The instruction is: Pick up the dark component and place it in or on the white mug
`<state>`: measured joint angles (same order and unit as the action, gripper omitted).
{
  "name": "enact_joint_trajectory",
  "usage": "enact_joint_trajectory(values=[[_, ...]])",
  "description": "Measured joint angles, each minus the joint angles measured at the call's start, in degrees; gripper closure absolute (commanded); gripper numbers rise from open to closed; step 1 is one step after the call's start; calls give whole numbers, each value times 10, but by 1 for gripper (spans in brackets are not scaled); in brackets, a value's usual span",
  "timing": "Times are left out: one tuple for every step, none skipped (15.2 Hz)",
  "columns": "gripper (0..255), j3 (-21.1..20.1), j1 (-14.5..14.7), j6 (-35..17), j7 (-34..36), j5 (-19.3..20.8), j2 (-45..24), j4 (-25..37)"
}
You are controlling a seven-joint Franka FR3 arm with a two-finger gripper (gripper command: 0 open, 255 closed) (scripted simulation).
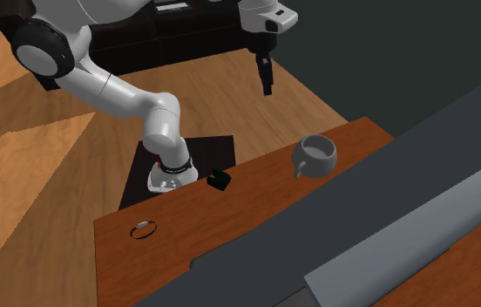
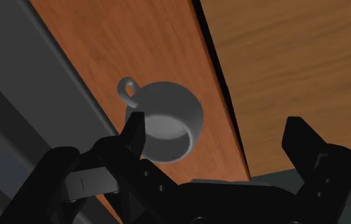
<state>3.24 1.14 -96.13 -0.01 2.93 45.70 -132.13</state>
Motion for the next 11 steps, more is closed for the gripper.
enact_joint_trajectory(values=[[0,0,0,0,0,0,0,0],[0,3,-3,-2,1,2,2,-7],[0,7,-8,-8,4,4,5,-20],[0,12,-14,-15,6,7,6,-32],[0,15,-20,-23,11,9,15,-54],[0,21,-27,-24,13,13,19,-65],[0,27,-35,-28,15,17,26,-81],[0,32,-42,-31,19,20,34,-98],[0,36,-49,-36,24,23,39,-114],[0,41,-56,-43,28,26,39,-127],[0,49,-66,-45,28,32,47,-142]])
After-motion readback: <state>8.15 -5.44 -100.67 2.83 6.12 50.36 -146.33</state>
